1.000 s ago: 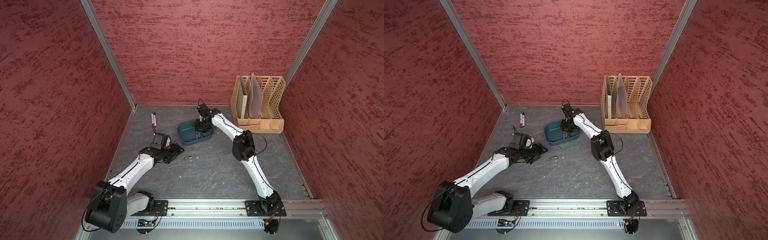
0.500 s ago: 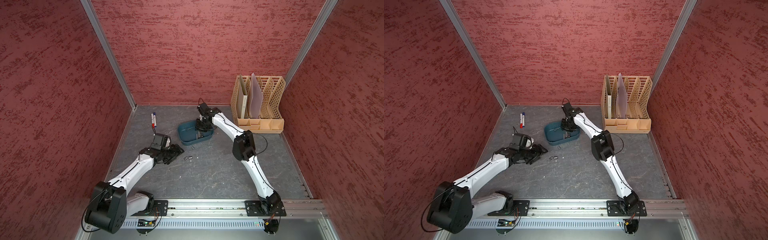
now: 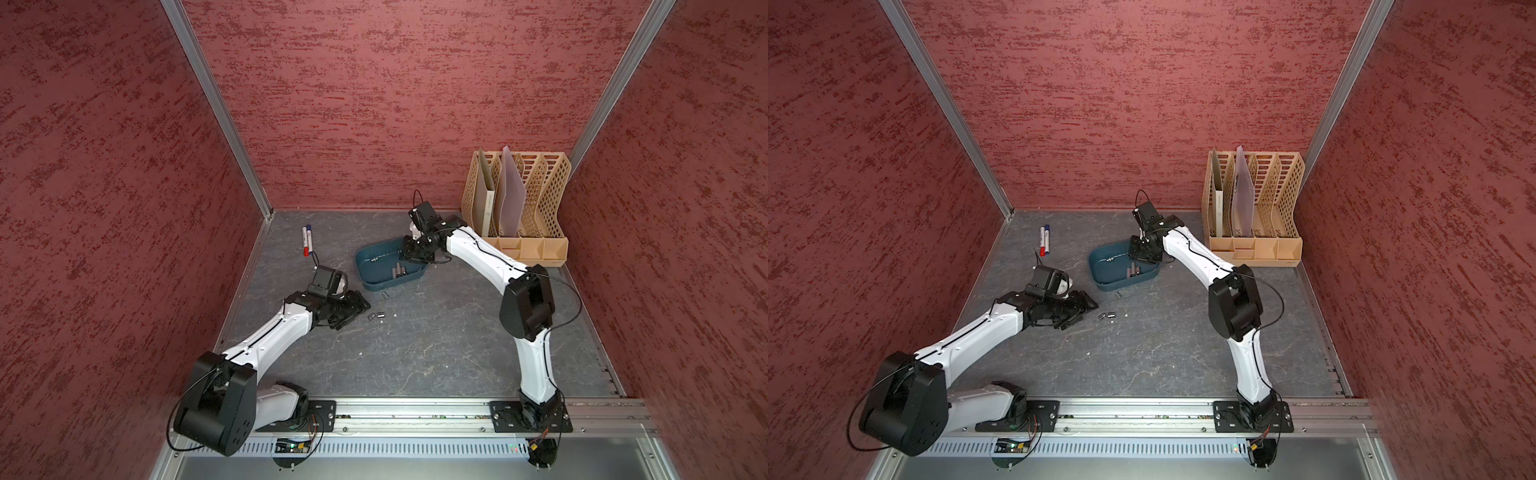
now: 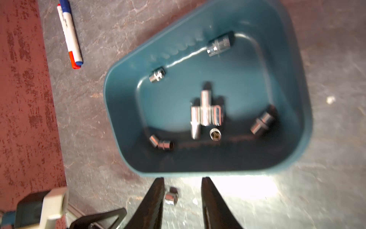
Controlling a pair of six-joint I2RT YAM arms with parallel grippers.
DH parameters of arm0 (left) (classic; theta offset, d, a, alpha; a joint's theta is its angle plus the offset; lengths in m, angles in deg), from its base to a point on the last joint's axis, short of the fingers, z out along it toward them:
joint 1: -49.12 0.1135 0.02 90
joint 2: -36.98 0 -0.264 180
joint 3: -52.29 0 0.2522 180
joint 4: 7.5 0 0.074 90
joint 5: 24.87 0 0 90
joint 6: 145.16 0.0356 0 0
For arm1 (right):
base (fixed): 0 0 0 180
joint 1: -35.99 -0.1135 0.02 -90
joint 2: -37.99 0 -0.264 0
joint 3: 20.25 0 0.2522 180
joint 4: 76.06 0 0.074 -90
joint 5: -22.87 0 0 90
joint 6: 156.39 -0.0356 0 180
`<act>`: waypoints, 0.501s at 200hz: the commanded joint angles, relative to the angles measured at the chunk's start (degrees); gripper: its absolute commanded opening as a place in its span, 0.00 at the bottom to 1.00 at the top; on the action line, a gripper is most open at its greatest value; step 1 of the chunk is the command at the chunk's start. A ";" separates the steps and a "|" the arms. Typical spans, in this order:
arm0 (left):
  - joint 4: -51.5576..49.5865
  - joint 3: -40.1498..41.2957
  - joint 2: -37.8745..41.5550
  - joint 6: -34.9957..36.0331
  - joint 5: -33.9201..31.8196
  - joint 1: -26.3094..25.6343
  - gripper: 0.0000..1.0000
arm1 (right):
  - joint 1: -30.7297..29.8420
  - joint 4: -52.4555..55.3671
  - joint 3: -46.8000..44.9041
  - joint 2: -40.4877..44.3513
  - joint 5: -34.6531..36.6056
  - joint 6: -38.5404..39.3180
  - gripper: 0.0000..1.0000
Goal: Put the socket on the desktop into the storage box
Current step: Place the socket head in the storage box.
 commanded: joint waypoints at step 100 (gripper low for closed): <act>-5.29 -10.13 -10.40 3.58 -7.37 -8.08 0.63 | -2.80 -13.44 -36.04 26.10 -0.19 -1.22 0.36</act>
